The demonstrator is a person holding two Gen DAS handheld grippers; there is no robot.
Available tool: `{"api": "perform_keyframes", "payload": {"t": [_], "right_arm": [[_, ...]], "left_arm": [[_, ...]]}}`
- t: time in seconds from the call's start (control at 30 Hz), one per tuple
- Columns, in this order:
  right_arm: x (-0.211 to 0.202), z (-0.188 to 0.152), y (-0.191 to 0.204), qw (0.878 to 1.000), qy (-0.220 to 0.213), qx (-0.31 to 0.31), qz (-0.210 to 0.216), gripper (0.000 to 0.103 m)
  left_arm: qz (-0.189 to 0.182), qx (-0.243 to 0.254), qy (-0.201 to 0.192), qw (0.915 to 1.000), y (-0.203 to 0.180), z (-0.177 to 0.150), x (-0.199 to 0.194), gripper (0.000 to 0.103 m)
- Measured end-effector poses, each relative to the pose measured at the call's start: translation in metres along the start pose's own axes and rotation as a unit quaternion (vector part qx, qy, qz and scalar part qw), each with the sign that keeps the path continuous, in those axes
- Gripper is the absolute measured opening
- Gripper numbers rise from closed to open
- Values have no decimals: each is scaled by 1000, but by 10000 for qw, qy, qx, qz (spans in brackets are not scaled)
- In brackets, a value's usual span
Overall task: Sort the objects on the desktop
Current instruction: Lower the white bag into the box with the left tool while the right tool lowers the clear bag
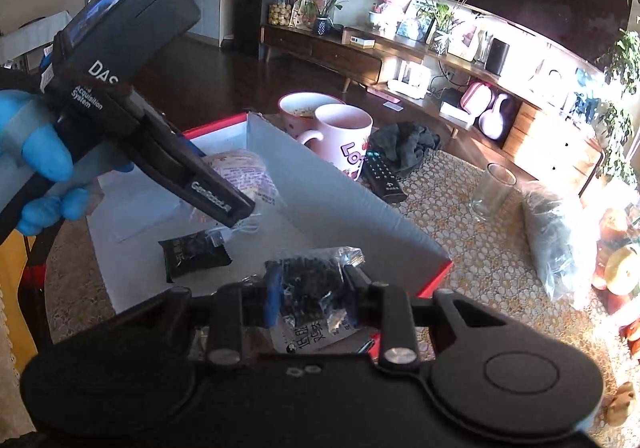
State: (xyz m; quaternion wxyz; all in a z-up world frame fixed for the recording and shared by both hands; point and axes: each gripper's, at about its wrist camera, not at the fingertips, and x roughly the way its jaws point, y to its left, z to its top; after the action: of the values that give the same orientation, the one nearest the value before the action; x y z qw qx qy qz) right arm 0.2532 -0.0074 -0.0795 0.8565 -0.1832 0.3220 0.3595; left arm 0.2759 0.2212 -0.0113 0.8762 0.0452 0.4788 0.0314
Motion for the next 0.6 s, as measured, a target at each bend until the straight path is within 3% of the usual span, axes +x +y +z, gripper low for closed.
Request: {"api": "perform_keyframes", "payload": {"t": [0.23,0.6], "right_arm": [[22,2,3,9996,243,-158,43,31],[62,6,14,9951,723,-625,-252,31]], "left_arm": [[-47,162,140,9998,-13,12,22,61],[-125,349,360,9987,-24,19,50,61]]}}
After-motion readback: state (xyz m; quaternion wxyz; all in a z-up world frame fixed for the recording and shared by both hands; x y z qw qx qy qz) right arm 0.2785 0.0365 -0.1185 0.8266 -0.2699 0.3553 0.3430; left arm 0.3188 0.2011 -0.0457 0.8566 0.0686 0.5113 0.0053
